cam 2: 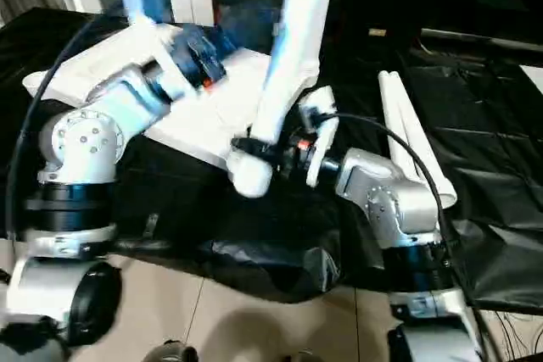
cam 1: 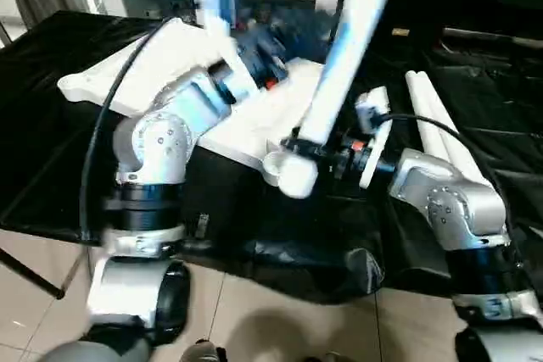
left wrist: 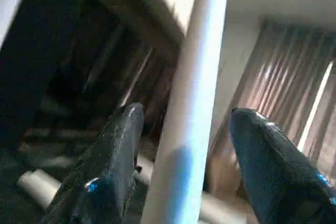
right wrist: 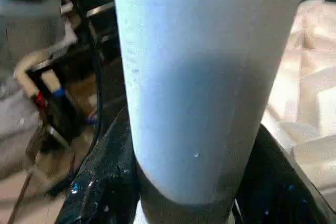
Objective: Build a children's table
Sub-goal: Pick table leg, then insert table leg to table base
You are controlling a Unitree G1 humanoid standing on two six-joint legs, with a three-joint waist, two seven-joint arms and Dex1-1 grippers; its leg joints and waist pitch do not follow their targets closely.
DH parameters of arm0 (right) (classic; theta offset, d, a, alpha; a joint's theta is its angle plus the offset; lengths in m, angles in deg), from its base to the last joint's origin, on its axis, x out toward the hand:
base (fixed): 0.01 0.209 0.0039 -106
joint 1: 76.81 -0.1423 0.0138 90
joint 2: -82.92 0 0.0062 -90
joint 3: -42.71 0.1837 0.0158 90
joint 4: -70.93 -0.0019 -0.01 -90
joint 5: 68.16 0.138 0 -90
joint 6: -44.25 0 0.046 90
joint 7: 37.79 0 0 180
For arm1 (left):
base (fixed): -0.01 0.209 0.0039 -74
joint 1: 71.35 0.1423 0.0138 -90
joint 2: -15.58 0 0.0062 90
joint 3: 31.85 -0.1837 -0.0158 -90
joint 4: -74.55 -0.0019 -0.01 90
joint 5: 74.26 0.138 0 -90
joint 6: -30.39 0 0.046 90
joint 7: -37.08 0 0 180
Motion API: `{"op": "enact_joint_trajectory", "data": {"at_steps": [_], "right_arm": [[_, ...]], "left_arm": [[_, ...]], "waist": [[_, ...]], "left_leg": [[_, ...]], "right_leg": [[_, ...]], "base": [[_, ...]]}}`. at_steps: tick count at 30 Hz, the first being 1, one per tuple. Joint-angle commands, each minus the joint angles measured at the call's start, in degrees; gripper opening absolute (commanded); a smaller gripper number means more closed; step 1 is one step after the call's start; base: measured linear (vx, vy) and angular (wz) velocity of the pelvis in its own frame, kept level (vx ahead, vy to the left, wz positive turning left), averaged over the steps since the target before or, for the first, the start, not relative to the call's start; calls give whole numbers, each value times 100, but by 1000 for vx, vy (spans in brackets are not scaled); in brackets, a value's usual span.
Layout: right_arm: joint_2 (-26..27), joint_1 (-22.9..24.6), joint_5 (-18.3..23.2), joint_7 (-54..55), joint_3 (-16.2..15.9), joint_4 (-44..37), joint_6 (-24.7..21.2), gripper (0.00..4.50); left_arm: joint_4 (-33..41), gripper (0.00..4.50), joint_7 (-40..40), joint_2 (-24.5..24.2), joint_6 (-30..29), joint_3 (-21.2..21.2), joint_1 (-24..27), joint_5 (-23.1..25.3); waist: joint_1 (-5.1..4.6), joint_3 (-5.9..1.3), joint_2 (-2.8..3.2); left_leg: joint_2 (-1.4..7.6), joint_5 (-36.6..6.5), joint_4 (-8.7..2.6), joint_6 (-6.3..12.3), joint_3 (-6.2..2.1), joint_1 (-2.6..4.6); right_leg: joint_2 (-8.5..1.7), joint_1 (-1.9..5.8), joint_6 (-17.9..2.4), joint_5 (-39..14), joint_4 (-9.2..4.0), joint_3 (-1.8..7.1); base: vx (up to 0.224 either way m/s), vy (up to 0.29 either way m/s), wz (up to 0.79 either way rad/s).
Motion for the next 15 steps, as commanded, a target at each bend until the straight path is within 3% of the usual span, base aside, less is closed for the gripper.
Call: {"op": "enact_joint_trajectory", "data": {"at_steps": [1,2,4,5,6,7,8,9,10,11,13,15], "right_arm": [[98,-65,7,383,279,71,285,186],[137,-74,-65,567,344,117,408,186],[102,-81,-473,1008,367,315,757,186],[19,-29,-825,1329,356,466,981,186],[19,-29,-825,1329,356,466,981,186],[-46,55,-1026,1528,367,529,1093,186],[-47,56,-1028,1530,367,530,1094,186],[-105,162,-1117,1576,366,502,1154,186],[-121,189,-1138,1582,363,490,1170,186],[-205,350,-1250,1601,319,414,1245,186],[-263,503,-1298,1598,298,303,1262,186],[-284,579,-1321,1624,277,273,1310,186]], "left_arm": [[-196,314,-173,82,227,311,-164,-205],[-249,314,-219,77,340,340,-158,-128],[-389,314,-253,-184,723,-42,-88,619],[-614,314,-224,-616,1167,-698,-16,1573],[-614,314,-224,-616,1167,-698,-16,1573],[-859,314,-131,-1022,1553,-1302,25,2340],[-862,314,-129,-1027,1557,-1309,26,2349],[-1149,314,-59,-1356,1718,-1789,9,2880],[-1225,314,-41,-1429,1749,-1901,1,2998],[-1691,314,186,-1809,1824,-2555,-35,3574],[-2064,314,503,-2104,1967,-3222,-40,4124],[-2314,314,710,-2180,2067,-3539,-41,4409]], "waist": [[28,-617,13],[17,-615,9],[7,-613,24],[-2,-610,21],[-6,-614,38],[-3,-604,52],[0,-607,54],[10,-619,61],[-5,-615,57],[-9,-615,53],[-3,-618,32],[-13,-625,52]], "left_leg": [[61,-653,-318,71,-68,91],[64,-673,-323,57,-69,92],[76,-686,-347,-38,-87,116],[74,-692,-353,-59,-82,119],[81,-697,-363,-104,-95,136],[81,-716,-368,-145,-90,146],[85,-729,-374,-159,-98,141],[78,-692,-376,-190,-108,132],[79,-702,-379,-197,-100,129],[72,-693,-379,-192,-98,123],[61,-675,-387,-173,-99,113],[67,-644,-379,-196,-92,111]], "right_leg": [[-368,366,-1296,-585,-451,215],[-362,366,-1279,-604,-452,212],[-352,345,-1077,-794,-463,207],[-351,355,-1039,-824,-467,212],[-346,335,-825,-963,-473,219],[-356,327,-778,-997,-489,230],[-361,330,-743,-1011,-491,232],[-364,346,-731,-911,-459,229],[-356,337,-721,-836,-441,233],[-356,341,-741,-806,-450,235],[-360,350,-719,-765,-455,246],[-371,352,-860,-598,-418,248]], "base": [[0,0,0],[0,0,0],[0,0,0],[0,0,0],[0,0,0],[0,0,0],[0,0,0],[0,0,0],[0,0,0],[0,0,0],[0,0,0],[0,0,0]]}}
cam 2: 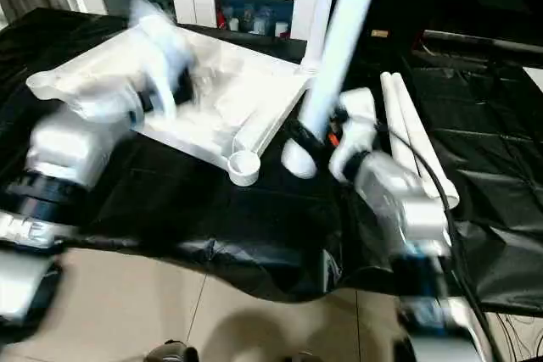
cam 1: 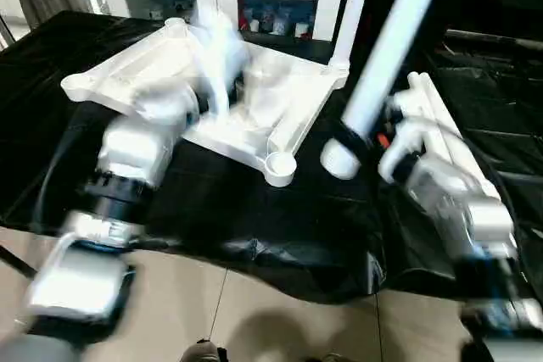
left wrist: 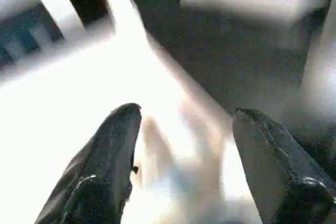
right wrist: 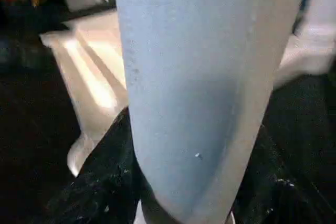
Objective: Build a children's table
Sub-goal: Insert table leg to table base
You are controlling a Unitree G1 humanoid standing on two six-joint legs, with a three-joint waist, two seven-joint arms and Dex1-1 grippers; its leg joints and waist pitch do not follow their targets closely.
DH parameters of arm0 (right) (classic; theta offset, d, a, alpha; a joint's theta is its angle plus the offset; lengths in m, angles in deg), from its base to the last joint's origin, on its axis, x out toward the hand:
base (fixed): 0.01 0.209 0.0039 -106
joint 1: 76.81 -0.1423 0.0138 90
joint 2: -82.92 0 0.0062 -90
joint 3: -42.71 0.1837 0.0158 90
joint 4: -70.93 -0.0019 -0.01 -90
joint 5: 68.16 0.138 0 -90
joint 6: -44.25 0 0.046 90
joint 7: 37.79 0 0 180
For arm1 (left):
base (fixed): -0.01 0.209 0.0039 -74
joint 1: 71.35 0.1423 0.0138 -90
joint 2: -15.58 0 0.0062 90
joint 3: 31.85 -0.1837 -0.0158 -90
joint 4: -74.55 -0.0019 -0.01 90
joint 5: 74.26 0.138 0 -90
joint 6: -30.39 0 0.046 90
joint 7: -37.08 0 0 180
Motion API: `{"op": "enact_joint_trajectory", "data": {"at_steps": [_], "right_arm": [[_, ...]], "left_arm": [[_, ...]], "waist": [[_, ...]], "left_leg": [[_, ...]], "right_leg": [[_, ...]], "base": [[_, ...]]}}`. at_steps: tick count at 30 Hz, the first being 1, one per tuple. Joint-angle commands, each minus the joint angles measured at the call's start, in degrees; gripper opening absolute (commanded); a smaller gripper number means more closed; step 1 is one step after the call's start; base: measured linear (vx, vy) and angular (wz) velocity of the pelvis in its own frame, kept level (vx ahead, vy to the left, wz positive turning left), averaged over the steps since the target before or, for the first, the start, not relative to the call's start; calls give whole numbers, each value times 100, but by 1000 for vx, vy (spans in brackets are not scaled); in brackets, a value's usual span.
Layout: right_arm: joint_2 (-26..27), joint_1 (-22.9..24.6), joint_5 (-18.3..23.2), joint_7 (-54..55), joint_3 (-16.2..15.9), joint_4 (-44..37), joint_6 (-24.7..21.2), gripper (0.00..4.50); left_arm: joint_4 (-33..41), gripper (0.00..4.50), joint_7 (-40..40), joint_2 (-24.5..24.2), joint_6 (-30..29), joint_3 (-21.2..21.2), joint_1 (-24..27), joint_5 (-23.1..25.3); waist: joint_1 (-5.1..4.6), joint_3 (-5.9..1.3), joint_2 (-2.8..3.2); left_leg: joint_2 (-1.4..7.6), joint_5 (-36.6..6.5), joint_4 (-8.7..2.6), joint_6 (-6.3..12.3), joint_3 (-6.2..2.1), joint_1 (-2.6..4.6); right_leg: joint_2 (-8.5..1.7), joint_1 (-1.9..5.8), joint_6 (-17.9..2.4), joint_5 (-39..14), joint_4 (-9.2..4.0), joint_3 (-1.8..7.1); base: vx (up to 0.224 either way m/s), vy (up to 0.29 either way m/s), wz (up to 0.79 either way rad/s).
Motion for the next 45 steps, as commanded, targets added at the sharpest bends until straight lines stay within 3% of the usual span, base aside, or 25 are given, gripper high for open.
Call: {"op": "enact_joint_trajectory", "data": {"at_steps": [1,2,4,8,11,14,15,16,20,25,26,33,39,45], "right_arm": [[-39,9,-33,73,-13,-183,120,186],[-27,46,-45,118,-1,-181,152,186],[-6,107,-78,146,-2,-213,181,186],[-13,184,-83,164,4,-335,142,186],[-32,243,-86,171,16,-430,104,186],[-51,281,-94,195,23,-489,82,186],[-54,293,-91,202,22,-509,77,186],[-61,318,-88,209,19,-541,73,186],[-84,379,-93,197,7,-622,42,186],[-131,387,-95,115,-41,-659,40,186],[-140,384,-92,87,-50,-666,55,186],[-221,351,-107,-20,-72,-652,108,186],[-342,269,-148,-142,-79,-541,200,186],[-426,160,-199,-225,-95,-365,329,186]], "left_arm": [[-290,314,260,16,240,-442,-99,482],[-625,314,275,50,451,-669,-159,798],[-1337,314,292,171,681,-968,-306,1247],[-1992,314,193,265,990,-1240,-505,1545],[-2414,314,122,379,1126,-1263,-668,1585],[-2890,314,-165,515,1381,-1236,-838,1722],[-3065,314,-229,562,1484,-1206,-896,1788],[-3291,314,-297,629,1647,-1144,-962,1841],[-3632,314,-250,769,2016,-1067,-1050,1827],[-3801,314,86,847,2033,-1097,-1133,1847],[-3833,287,175,849,2068,-1116,-1158,1881],[-3932,237,1531,782,2229,-1201,-1330,2021],[-3603,194,2652,617,2299,-1388,-1373,2073],[-2793,148,3387,496,2262,-1326,-1196,1896]], "waist": [[6,-631,37],[0,-630,21],[-13,-613,45],[-12,-586,24],[-14,-587,24],[-22,-593,61],[-25,-592,42],[-13,-600,76],[-26,-604,71],[-15,-616,77],[-12,-617,85],[-9,-624,99],[4,-632,115],[14,-621,125]], "left_leg": [[77,-603,-368,-182,-83,121],[70,-587,-365,-137,-81,111],[64,-731,-363,-118,-75,120],[72,-952,-381,-135,-86,130],[66,-1054,-385,-136,-97,139],[59,-1059,-368,-89,-95,140],[41,-1074,-364,-58,-88,135],[47,-1075,-364,-58,-96,142],[41,-1097,-363,-25,-98,137],[57,-1053,-364,17,-104,137],[59,-1049,-362,23,-104,138],[66,-970,-378,70,-112,124],[86,-958,-376,118,-106,139],[103,-1092,-384,67,-97,154]], "right_leg": [[-383,359,-1009,-435,-397,241],[-376,357,-1046,-380,-414,242],[-383,359,-1082,-498,-435,248],[-409,367,-1141,-812,-474,244],[-414,387,-1107,-1034,-501,242],[-409,379,-1127,-1082,-524,243],[-393,380,-1095,-1157,-549,237],[-403,380,-1074,-1215,-549,236],[-392,373,-1090,-1231,-573,222],[-401,376,-1173,-1081,-542,225],[-403,375,-1187,-1058,-541,226],[-423,406,-1324,-757,-518,221],[-440,409,-1472,-559,-490,227],[-445,396,-1509,-763,-501,227]], "base": [[0,0,0],[0,0,0],[0,0,0],[0,0,0],[0,0,0],[0,0,0],[0,0,0],[0,0,0],[0,0,0],[0,0,0],[0,0,0],[0,0,0],[0,0,0],[0,0,0]]}}
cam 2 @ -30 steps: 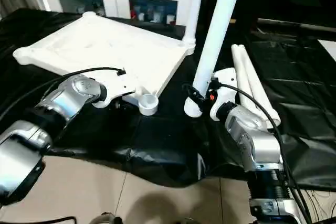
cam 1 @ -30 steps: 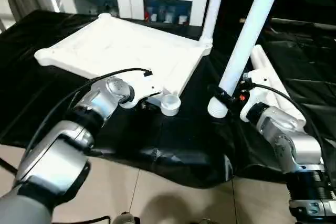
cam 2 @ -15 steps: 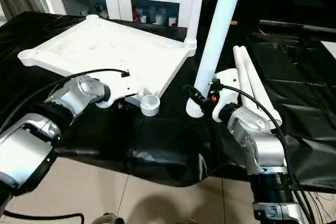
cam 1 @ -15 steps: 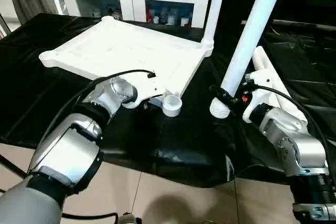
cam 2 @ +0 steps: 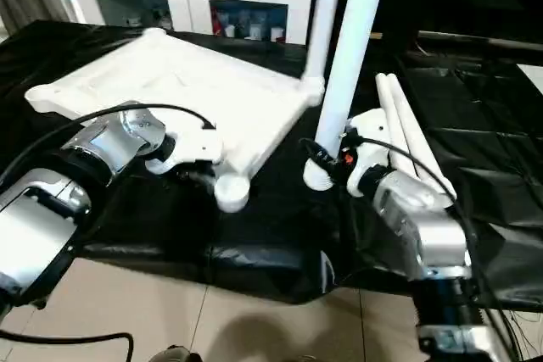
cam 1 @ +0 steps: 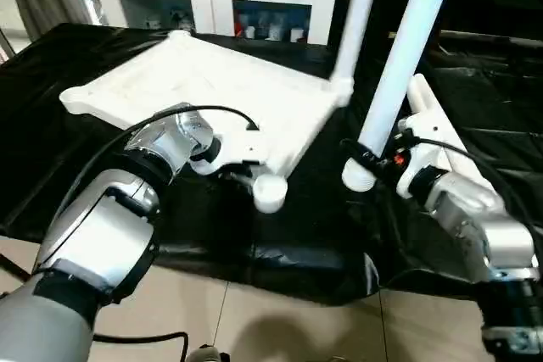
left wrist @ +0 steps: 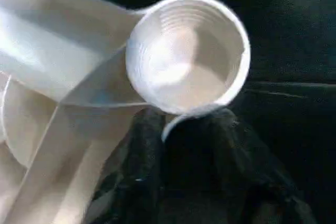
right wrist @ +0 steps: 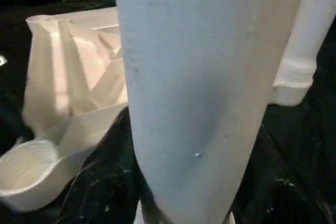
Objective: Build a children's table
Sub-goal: Insert table leg to table base
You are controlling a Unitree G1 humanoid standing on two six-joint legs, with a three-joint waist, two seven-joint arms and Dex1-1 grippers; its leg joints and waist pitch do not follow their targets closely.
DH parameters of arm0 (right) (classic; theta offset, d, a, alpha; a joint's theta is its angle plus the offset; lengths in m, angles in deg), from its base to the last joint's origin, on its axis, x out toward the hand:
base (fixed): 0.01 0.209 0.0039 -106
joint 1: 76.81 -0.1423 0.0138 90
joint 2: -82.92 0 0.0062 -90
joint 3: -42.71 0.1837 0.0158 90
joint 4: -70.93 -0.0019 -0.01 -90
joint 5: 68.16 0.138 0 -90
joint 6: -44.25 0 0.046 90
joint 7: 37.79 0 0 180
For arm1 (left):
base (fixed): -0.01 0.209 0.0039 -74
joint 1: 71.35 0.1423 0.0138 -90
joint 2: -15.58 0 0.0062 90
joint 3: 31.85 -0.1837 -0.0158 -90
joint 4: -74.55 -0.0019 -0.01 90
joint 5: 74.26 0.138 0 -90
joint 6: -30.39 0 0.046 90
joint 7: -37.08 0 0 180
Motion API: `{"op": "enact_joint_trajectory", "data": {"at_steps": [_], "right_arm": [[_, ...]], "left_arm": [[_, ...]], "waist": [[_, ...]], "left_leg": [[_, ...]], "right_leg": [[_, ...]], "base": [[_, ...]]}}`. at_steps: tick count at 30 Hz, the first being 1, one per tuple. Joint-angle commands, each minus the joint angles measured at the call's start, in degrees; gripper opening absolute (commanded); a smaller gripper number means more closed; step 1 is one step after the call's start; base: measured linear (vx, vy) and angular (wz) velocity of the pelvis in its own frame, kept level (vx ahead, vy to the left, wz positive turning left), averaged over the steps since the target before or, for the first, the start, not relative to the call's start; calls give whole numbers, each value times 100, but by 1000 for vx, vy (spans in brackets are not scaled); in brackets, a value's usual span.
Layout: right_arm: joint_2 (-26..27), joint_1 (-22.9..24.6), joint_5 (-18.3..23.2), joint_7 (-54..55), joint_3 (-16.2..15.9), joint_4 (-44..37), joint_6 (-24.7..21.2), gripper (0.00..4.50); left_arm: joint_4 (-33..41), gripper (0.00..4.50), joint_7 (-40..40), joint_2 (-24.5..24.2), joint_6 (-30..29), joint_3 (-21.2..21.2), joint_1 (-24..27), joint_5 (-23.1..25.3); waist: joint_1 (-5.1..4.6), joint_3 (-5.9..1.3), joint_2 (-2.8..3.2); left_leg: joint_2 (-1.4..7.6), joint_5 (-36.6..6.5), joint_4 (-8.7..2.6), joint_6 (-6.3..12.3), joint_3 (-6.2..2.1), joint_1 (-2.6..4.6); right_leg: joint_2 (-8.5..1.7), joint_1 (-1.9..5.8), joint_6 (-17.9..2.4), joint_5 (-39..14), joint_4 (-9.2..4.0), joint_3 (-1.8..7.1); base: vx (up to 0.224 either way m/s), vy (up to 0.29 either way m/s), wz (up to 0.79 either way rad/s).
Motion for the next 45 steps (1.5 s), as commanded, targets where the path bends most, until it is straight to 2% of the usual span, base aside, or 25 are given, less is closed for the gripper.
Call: {"op": "enact_joint_trajectory", "data": {"at_steps": [1,2,5,6,7,10,12,13,14,17,18,21,22,25,27,28,31,34,35,40,45], "right_arm": [[-48,-115,-25,-38,1,47,110,186],[-43,-121,-31,-42,-2,60,118,186],[-28,-127,-50,-70,-51,92,173,186],[-27,-127,-50,-72,-55,93,176,186],[-17,-127,-57,-91,-79,104,208,186],[5,-134,-71,-114,-79,129,246,186],[14,-130,-73,-113,-81,124,251,186],[27,-114,-73,-111,-87,100,253,186],[32,-110,-72,-110,-89,94,255,186],[46,-88,-53,-108,-100,69,266,186],[50,-81,-38,-107,-100,48,261,186],[57,-50,-29,-137,-94,30,295,186],[57,-46,-30,-142,-91,34,304,186],[59,-37,-33,-152,-81,37,318,186],[56,-20,-28,-157,-64,26,319,186],[56,-20,-28,-157,-64,27,319,186],[54,-46,-48,-148,-72,71,321,186],[47,-62,-84,-125,-89,116,336,186],[47,-62,-84,-124,-89,116,334,186],[54,-41,-111,-83,-103,117,303,186],[88,-53,-118,5,-68,150,258,186]], "left_arm": [[255,136,-51,-3,147,-93,138,25],[251,115,-236,-12,257,-111,148,110],[208,110,-567,-85,499,-178,179,350],[206,101,-581,-94,510,-187,181,369],[218,80,-721,-179,590,-277,206,559],[205,70,-1026,-298,679,-454,220,882],[138,35,-1211,-319,737,-529,209,1005],[9,35,-1418,-320,816,-588,201,1117],[-42,36,-1489,-313,838,-601,198,1148],[-231,22,-1708,-276,910,-618,197,1247],[-273,17,-1766,-267,913,-620,192,1272],[-347,16,-1566,-217,836,-476,210,1115],[-346,16,-1419,-185,749,-394,228,1004],[-316,13,-1024,-93,637,-196,276,717],[-281,12,-760,154,233,170,317,300],[-276,8,-750,170,189,191,319,277],[-289,5,-1112,456,-158,505,362,42],[-297,1,-1768,503,260,494,455,179],[-295,1,-1805,503,293,487,465,193],[-114,0,-2326,410,941,349,706,486],[-80,0,-2424,348,1018,418,817,426]], "waist": [[28,-535,3],[31,-541,-4],[37,-540,12],[31,-532,0],[35,-533,16],[24,-527,17],[4,-522,19],[-1,-514,35],[-7,-513,23],[-29,-503,9],[-37,-497,32],[-56,-483,19],[-57,-486,40],[-65,-499,42],[-68,-517,43],[-50,-528,47],[-15,-542,15],[-15,-550,-14],[-18,-549,-5],[-31,-537,-14],[-48,-517,-13]], "left_leg": [[112,-1092,-379,58,-97,118],[109,-1098,-376,68,-96,123],[106,-1123,-377,57,-100,127],[98,-1158,-381,36,-96,127],[103,-1171,-385,20,-103,132],[101,-1205,-397,-25,-120,117],[93,-1239,-393,-38,-114,118],[93,-1306,-394,-45,-116,130],[87,-1330,-392,-41,-111,129],[53,-1356,-392,-29,-116,108],[48,-1379,-395,-32,-124,108],[28,-1478,-403,-34,-132,113],[27,-1530,-406,-42,-143,124],[27,-1503,-418,-29,-153,120],[40,-1459,-418,3,-147,137],[44,-1448,-404,30,-144,153],[48,-1351,-392,131,-123,149],[38,-1228,-397,206,-137,101],[33,-1216,-395,212,-142,92],[38,-1228,-402,199,-141,119],[49,-1383,-430,126,-145,140]], "right_leg": [[-442,356,-1506,-752,-448,231],[-436,355,-1491,-749,-449,229],[-431,347,-1439,-831,-458,224],[-425,348,-1393,-919,-473,223],[-427,342,-1354,-978,-478,226],[-435,347,-1270,-1085,-485,224],[-422,341,-1262,-1127,-489,224],[-422,329,-1240,-1232,-509,224],[-416,328,-1221,-1290,-520,224],[-420,343,-1037,-1780,-566,209],[-419,334,-957,-1996,-586,198],[-413,314,-785,-2470,-647,178],[-419,307,-728,-2621,-664,169],[-419,313,-750,-2546,-665,161],[-416,310,-964,-2139,-634,160],[-419,296,-1082,-1945,-625,168],[-417,311,-1267,-1542,-586,184],[-417,352,-1201,-1441,-571,172],[-416,357,-1167,-1466,-573,169],[-412,326,-961,-1817,-621,181],[-411,296,-922,-2021,-635,176]], "base": [[0,0,0],[0,0,0],[0,0,0],[0,0,0],[0,0,0],[0,0,0],[0,0,0],[0,0,0],[0,0,0],[0,0,0],[0,0,0],[0,0,0],[0,0,0],[0,0,0],[0,0,0],[0,0,0],[0,0,0],[0,0,0],[0,0,0],[0,0,0],[0,0,0]]}}
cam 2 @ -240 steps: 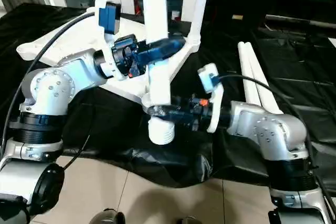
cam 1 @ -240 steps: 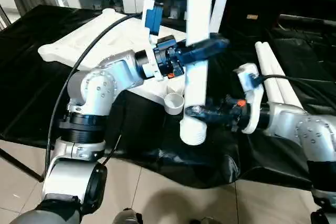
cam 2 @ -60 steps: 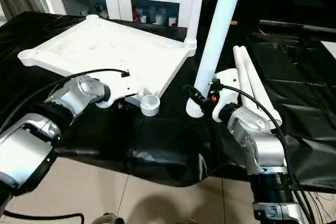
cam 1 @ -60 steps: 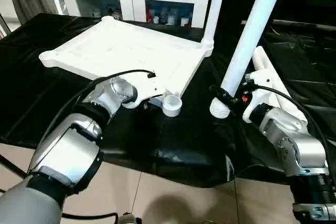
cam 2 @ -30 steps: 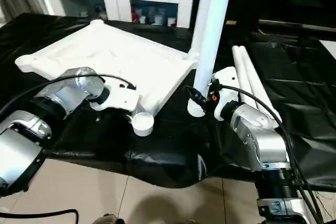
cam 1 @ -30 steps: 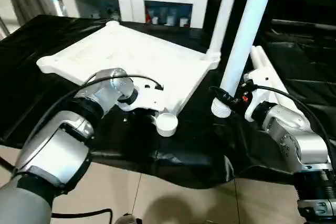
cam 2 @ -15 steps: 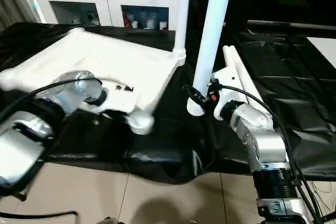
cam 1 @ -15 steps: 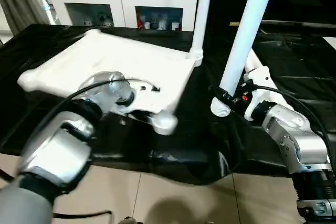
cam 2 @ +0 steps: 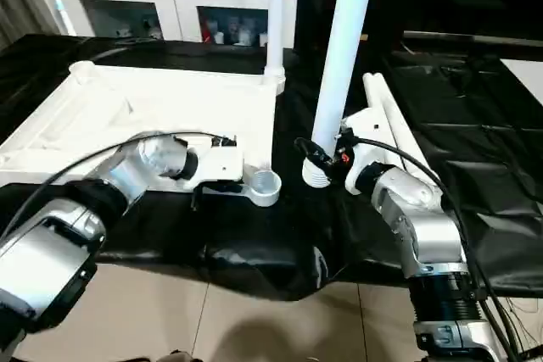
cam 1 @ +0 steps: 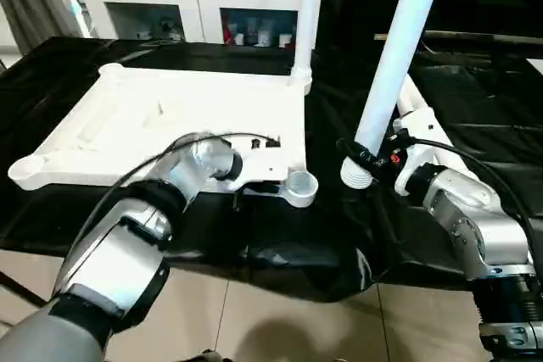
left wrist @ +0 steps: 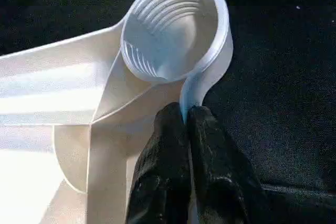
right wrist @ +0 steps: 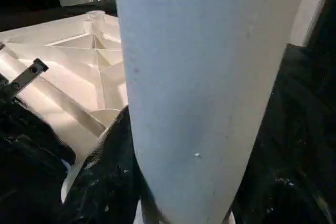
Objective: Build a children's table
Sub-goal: Insert table leg to table base
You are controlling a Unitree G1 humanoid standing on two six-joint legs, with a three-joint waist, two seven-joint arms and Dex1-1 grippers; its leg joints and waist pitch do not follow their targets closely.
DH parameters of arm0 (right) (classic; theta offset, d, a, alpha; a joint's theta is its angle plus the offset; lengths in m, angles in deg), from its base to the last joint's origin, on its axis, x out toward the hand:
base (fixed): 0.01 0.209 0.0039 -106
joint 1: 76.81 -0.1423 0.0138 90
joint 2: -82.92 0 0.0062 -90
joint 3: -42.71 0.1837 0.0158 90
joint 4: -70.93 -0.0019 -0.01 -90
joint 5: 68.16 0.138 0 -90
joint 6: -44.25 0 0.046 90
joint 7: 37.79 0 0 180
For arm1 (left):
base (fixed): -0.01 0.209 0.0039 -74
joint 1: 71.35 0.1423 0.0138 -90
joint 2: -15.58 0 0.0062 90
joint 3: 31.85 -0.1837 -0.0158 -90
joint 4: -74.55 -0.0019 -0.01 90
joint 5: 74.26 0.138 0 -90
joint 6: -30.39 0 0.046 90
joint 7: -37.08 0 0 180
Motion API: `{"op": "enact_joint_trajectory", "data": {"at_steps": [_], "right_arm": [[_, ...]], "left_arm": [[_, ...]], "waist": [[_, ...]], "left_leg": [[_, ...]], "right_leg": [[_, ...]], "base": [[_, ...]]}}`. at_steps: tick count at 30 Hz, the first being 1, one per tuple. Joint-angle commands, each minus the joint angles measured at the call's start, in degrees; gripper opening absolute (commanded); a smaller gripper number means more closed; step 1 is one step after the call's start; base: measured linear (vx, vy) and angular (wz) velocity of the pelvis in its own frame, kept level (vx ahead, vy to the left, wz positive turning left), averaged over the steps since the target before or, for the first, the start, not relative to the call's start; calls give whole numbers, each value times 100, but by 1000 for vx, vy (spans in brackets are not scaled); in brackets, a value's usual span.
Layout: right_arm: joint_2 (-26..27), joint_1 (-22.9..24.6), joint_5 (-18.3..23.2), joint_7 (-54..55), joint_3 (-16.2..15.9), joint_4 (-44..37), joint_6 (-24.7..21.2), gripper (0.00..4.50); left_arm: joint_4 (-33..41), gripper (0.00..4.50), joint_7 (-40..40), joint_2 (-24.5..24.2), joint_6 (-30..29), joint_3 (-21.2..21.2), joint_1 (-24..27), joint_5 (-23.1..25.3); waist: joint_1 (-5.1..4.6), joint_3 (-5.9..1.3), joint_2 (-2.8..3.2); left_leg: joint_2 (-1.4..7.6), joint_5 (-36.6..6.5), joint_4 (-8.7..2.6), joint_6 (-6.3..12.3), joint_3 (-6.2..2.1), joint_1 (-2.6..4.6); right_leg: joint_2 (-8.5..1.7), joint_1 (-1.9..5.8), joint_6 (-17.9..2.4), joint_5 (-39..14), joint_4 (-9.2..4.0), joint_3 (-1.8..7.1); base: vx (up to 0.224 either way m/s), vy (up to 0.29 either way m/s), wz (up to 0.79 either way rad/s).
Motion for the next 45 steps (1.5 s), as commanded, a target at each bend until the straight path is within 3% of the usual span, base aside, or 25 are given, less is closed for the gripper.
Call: {"op": "enact_joint_trajectory", "data": {"at_steps": [1,5,6,7,9,10,15,19,20,21,22,23,25,26,27,29,30,31,32,33,35,36,37,42,45], "right_arm": [[19,-34,-3,75,51,27,4,186],[68,-53,20,110,71,29,-17,186],[88,-53,39,123,82,18,-29,186],[107,-54,57,127,89,7,-39,186],[125,-59,70,131,86,3,-43,186],[131,-66,72,135,80,12,-38,186],[180,-106,114,192,123,39,-2,186],[334,-116,-5,639,213,-73,-25,186],[414,-98,-43,865,285,-138,0,186],[525,-68,11,1094,422,-222,-23,186],[687,108,47,1442,585,-530,-72,186],[716,207,39,1489,573,-689,-109,186],[771,485,-14,1562,473,-1119,-226,186],[824,593,-55,1645,435,-1271,-283,186],[953,832,-158,1828,334,-1586,-362,186],[1057,1029,-239,1974,250,-1841,-417,186],[1057,1029,-239,1974,250,-1841,-417,186],[1224,1262,-262,2154,204,-2016,-460,186],[1224,1262,-262,2154,204,-2016,-460,186],[1429,1481,-220,2384,211,-2039,-516,186],[1478,1505,-232,2455,207,-1984,-546,186],[1502,1481,-240,2491,221,-1921,-531,186],[1630,1445,-13,2535,319,-1907,-648,186],[1547,1555,-46,2230,60,-2040,-580,186],[1493,1639,-161,2116,-45,-2015,-345,186]], "left_arm": [[-41,0,-132,-84,-147,122,157,-110],[16,0,156,34,-315,548,199,-601],[38,50,235,63,-355,661,208,-728],[86,63,354,74,-450,774,217,-865],[161,63,526,40,-506,861,231,-977],[211,91,543,-7,-449,863,233,-987],[582,111,603,-170,-390,1133,196,-1293],[1787,111,-783,-233,-664,2220,468,-1909],[2219,111,-1221,-156,-1100,2551,657,-2093],[2685,111,-1565,-78,-1363,2829,903,-2244],[3653,111,-2077,133,-1432,3283,1562,-2487],[4008,111,-2252,220,-1605,3414,1824,-2503],[4850,111,-2699,454,-2218,3705,2469,-2451],[5061,111,-2799,559,-2145,3755,2722,-2430],[5457,111,-3079,833,-2138,3910,3264,-2359],[5776,111,-3316,1060,-2169,4037,3703,-2302],[5776,111,-3316,1060,-2169,4037,3703,-2302],[6189,111,-3487,1290,-2165,4026,4313,-2289],[6189,111,-3487,1290,-2165,4026,4313,-2289],[6749,111,-3884,1443,-2447,3859,5026,-1967],[6861,111,-4019,1465,-2494,3812,5177,-1824],[6863,111,-4047,1431,-2475,3725,5232,-1733],[7056,111,-4150,1427,-2601,3555,5325,-1695],[7313,111,-4117,1498,-2892,3447,5263,-1869],[7321,111,-4117,1550,-2943,3493,5202,-1893]], "waist": [[3,-450,-122],[-5,-450,-142],[-3,-457,-134],[-3,-466,-141],[3,-480,-149],[16,-483,-141],[47,-479,-138],[35,-497,-71],[32,-507,-33],[8,-499,-48],[-5,-513,-47],[-15,-510,-58],[-25,-493,-56],[-42,-493,-47],[-38,-474,-44],[-54,-437,-56],[-60,-452,-46],[-85,-419,-174],[-58,-435,-127],[-68,-407,-107],[-146,-375,-116],[-155,-399,-138],[-164,-384,-105],[-228,-327,-94],[-272,-345,-97]], "left_leg": [[91,-1399,-412,115,-66,74],[68,-1364,-402,135,-59,62],[71,-1332,-400,142,-61,59],[78,-1243,-400,168,-58,47],[92,-1173,-397,192,-54,48],[105,-1149,-398,207,-57,53],[115,-1069,-406,190,-45,51],[128,-1076,-402,113,-55,50],[153,-1065,-396,79,-65,51],[147,-996,-394,103,-61,38],[165,-905,-390,120,-69,-2],[177,-858,-401,137,-66,-7],[116,-838,-370,323,-19,-11],[113,-896,-373,316,-13,-3],[112,-1015,-390,275,-20,-6],[111,-1404,-429,114,-32,22],[140,-1432,-440,78,-49,26],[130,-1522,-460,84,-33,14],[156,-1506,-468,59,-69,13],[153,-1566,-492,68,-53,12],[157,-1929,-538,9,-75,29],[128,-2139,-500,-43,-64,118],[123,-2218,-517,-62,-88,112],[104,-2596,-563,-151,-147,80],[98,-2553,-573,-140,-165,53]], "right_leg": [[-403,276,-913,-2115,-580,194],[-415,277,-890,-2237,-593,197],[-421,278,-899,-2197,-588,200],[-421,278,-971,-2000,-564,204],[-420,279,-1090,-1687,-533,211],[-424,277,-1126,-1569,-508,216],[-429,278,-1166,-1416,-483,219],[-420,281,-1266,-1198,-443,206],[-418,278,-1304,-1080,-401,205],[-397,267,-1373,-879,-395,198],[-427,308,-1424,-709,-359,207],[-418,313,-1422,-671,-367,199],[-349,269,-1231,-887,-431,198],[-335,261,-1155,-1055,-450,199],[-337,244,-991,-1443,-512,198],[-321,174,-673,-2213,-606,187],[-332,190,-639,-2194,-594,196],[-310,155,-534,-2337,-644,191],[-356,181,-537,-2306,-593,199],[-346,150,-487,-2411,-644,207],[-308,106,-317,-2670,-690,181],[-286,40,-180,-2883,-742,184],[-290,33,-113,-2908,-752,184],[-308,54,80,-3248,-825,134],[-339,105,101,-3254,-860,107]], "base": [[0,0,0],[0,0,0],[0,0,0],[0,0,0],[0,0,0],[0,0,0],[0,0,0],[0,0,0],[0,0,0],[0,0,0],[0,0,0],[0,0,0],[0,0,0],[0,0,0],[0,0,0],[0,0,0],[0,0,0],[0,0,0],[0,0,0],[0,0,0],[0,0,0],[0,0,0],[0,0,0],[0,0,0],[0,0,0]]}}
